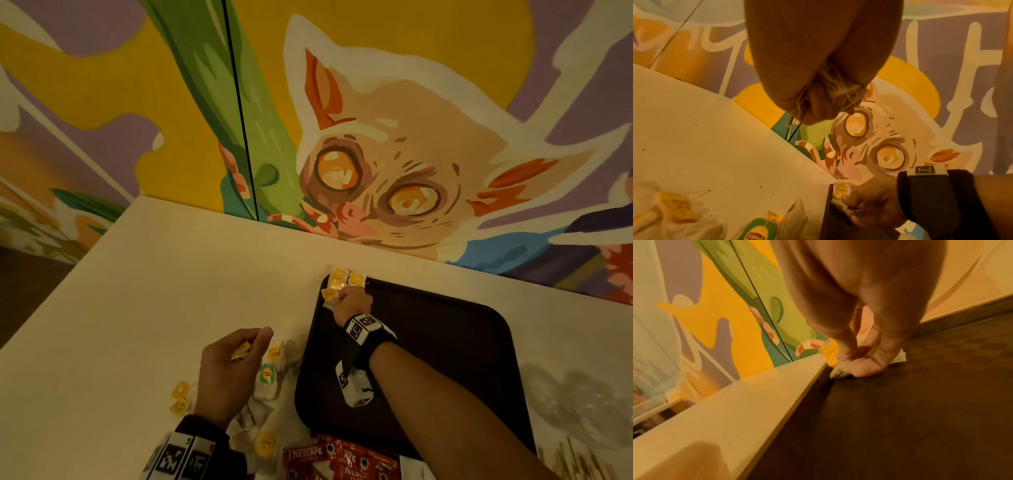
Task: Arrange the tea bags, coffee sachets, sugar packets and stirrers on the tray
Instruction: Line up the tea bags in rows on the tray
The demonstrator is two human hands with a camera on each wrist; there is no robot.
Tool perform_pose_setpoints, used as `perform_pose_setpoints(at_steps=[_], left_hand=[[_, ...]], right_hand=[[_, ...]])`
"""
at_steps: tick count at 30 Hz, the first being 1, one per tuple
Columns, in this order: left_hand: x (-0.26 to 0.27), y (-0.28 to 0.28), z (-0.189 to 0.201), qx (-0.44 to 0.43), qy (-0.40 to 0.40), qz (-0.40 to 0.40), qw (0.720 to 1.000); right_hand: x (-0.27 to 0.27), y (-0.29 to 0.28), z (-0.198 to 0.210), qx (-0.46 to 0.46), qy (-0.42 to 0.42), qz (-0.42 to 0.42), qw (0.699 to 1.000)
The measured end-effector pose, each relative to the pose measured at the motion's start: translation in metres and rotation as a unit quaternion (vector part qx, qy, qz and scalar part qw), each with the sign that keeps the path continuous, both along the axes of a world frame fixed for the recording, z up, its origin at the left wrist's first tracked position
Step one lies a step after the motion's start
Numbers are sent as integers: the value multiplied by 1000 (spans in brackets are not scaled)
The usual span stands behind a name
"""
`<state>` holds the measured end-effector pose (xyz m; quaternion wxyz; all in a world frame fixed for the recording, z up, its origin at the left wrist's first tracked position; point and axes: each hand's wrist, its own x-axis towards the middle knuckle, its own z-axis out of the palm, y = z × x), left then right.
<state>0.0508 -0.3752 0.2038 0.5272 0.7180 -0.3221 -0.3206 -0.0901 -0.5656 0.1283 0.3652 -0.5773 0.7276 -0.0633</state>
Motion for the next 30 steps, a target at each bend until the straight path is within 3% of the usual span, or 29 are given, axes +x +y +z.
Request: perform_pose_setpoints(at_steps=[13,17,23,27,30], left_hand=[[-3,-7,-3,13,-1,-13,1000],[-5,-8,2,35,91,-1,995],[-5,-11,15,37,301,-10,953],[-10,-14,17,29,340,-30,940],[-15,-15,17,24,336,-54,940]], right_hand=[[-4,10,-4,-52,-47,-51,996],[-1,11,-6,-34,-56,-59,996],[-3,15,-9,-65,-93,-67,991],[-9,30,10,-100,-152,-43,982],[-14,57,47,-79,-261,17,962]])
